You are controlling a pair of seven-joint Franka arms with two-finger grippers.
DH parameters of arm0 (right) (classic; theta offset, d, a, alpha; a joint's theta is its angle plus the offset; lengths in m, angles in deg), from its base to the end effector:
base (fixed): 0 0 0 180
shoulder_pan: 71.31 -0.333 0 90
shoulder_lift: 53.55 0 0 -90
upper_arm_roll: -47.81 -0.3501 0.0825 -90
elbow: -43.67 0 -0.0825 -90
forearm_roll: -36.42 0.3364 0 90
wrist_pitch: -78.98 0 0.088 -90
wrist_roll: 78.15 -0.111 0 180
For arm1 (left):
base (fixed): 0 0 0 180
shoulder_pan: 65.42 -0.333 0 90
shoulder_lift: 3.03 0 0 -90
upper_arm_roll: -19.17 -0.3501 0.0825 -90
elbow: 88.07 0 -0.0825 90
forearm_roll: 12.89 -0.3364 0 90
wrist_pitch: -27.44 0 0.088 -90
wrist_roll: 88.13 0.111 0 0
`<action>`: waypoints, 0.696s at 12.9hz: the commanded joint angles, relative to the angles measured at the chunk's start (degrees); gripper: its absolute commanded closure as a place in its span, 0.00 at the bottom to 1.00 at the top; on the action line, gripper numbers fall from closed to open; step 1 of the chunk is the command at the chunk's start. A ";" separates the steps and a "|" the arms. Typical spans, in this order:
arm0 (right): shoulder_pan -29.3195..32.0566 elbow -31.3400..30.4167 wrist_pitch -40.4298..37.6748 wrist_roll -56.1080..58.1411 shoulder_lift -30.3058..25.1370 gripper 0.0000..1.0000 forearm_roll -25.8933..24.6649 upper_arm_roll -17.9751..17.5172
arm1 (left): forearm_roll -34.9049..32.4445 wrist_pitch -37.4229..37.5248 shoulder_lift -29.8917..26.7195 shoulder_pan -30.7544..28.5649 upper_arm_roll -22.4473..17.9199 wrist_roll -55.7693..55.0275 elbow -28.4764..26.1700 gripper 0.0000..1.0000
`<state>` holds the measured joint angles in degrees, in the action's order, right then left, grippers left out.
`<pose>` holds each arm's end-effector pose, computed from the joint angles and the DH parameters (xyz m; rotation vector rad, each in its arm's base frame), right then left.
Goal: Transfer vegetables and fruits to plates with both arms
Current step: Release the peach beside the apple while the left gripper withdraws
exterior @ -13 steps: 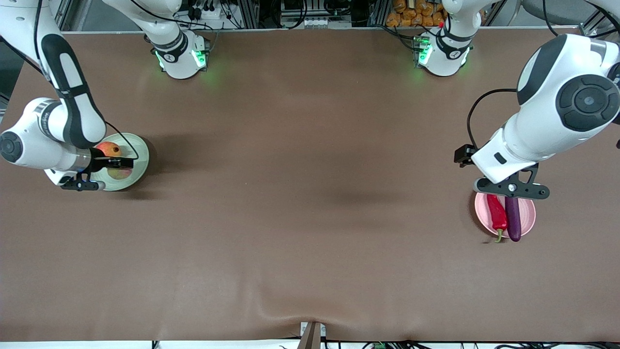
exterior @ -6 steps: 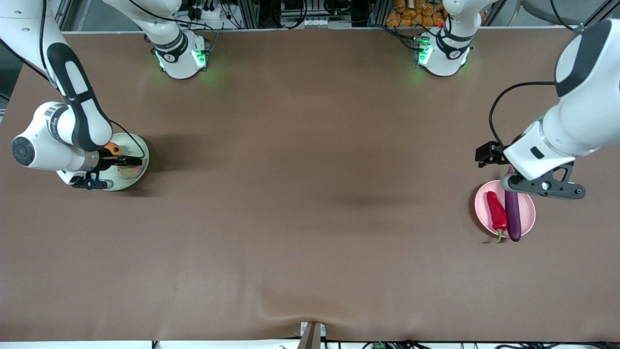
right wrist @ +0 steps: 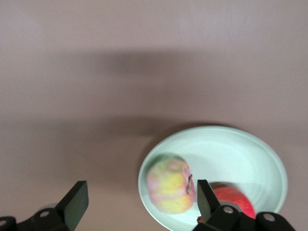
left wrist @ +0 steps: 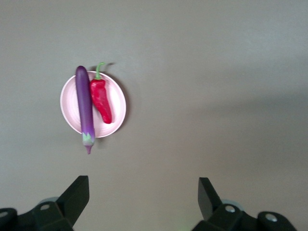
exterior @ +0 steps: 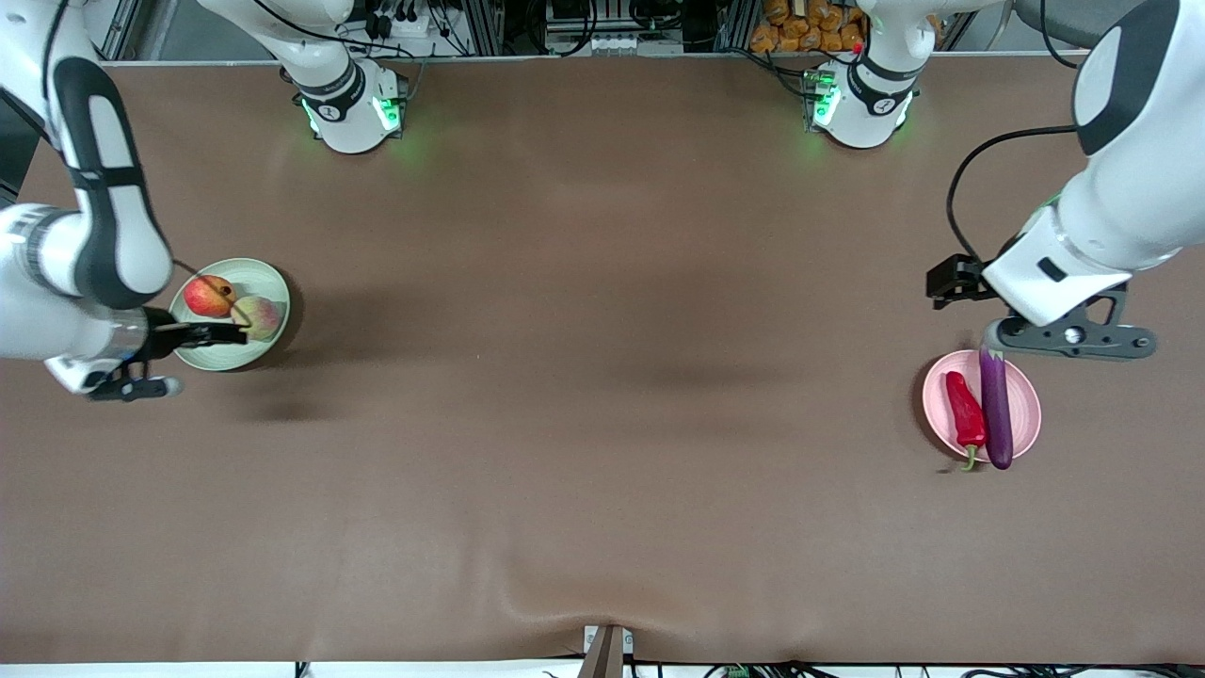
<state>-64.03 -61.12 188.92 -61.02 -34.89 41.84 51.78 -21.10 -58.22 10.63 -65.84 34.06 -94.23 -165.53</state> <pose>0.5670 -0.1021 0.3937 -3.0056 -0.0915 0.3204 0.5667 -0.1070 0.6149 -3.0359 0.2085 0.1092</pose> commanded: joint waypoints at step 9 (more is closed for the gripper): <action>-3.14 29.91 -29.42 -1.21 -5.80 0.00 -5.32 0.16 | 6.28 -6.01 -13.31 3.15 -12.34 5.66 -13.59 0.00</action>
<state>-65.70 -30.78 162.40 -60.75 -36.89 39.32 52.14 -15.98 -63.27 -1.81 -63.10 22.55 -89.31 -178.43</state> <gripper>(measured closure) 0.000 0.000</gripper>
